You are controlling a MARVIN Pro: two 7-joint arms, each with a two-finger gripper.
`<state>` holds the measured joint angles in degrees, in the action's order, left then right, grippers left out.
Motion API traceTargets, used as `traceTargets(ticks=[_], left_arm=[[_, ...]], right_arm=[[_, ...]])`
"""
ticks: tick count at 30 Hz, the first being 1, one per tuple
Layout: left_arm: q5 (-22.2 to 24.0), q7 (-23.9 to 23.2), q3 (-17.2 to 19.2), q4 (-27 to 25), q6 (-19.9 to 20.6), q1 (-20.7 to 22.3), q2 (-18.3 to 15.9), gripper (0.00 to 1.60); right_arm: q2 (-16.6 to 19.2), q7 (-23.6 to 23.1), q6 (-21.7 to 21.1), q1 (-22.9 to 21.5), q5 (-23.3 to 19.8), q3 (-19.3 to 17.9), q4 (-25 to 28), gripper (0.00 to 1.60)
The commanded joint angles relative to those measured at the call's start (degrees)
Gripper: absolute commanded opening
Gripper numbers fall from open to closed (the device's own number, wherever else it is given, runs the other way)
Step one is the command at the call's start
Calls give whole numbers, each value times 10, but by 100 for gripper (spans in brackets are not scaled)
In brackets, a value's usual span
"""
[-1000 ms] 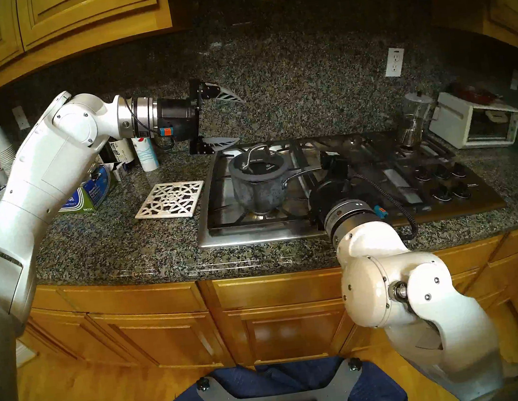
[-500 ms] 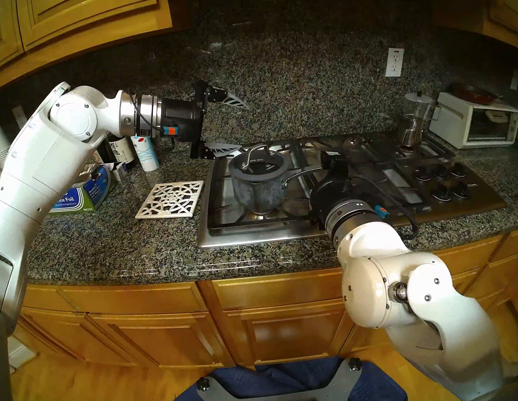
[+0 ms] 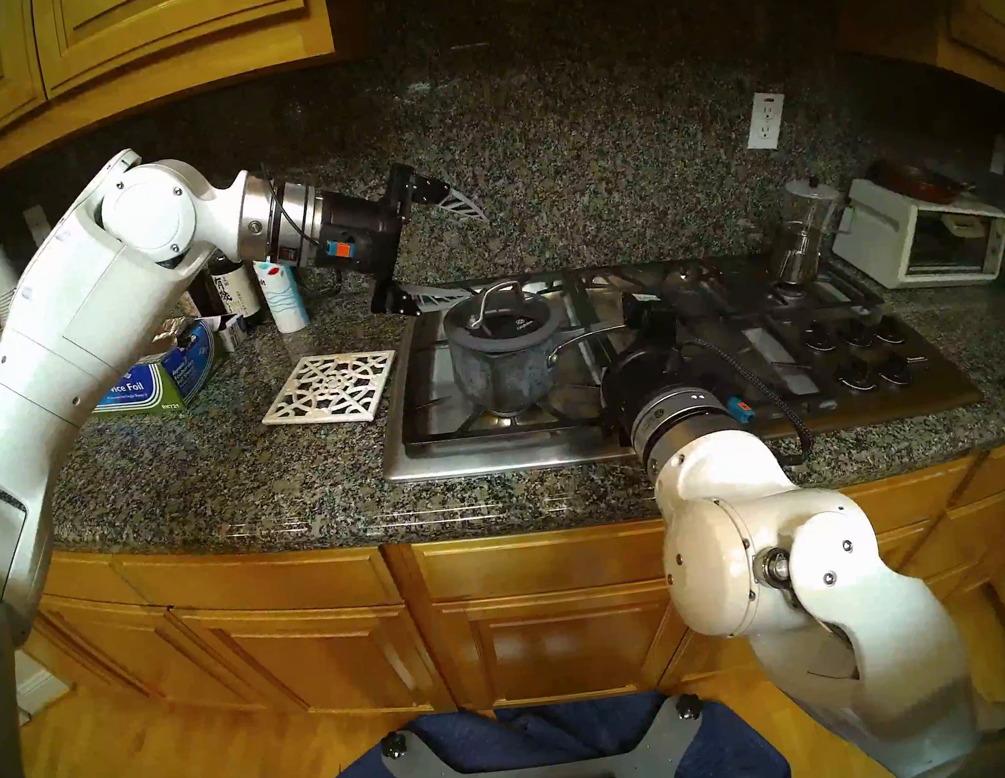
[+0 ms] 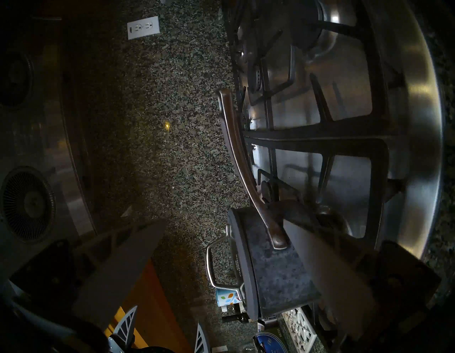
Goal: Pick up the pot, put it on the stove, take off the pot lid
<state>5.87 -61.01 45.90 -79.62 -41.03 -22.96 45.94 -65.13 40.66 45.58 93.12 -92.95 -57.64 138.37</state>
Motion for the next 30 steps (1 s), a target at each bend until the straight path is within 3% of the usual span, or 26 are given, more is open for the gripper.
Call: traceTargets(ticks=[1,12,30], left_arm=[[41,-20,10,9,30,32,5,160],[82,-81,13,66,94,66,41,160],[175,-209,16,151,265,119,92,160]], right_arm=[[-1,-9,0,-11,10,-2,16,160],[-1,-9,0,-11,9,-3,16,160],[-1,-8,0,-11,8,-3,16,160]])
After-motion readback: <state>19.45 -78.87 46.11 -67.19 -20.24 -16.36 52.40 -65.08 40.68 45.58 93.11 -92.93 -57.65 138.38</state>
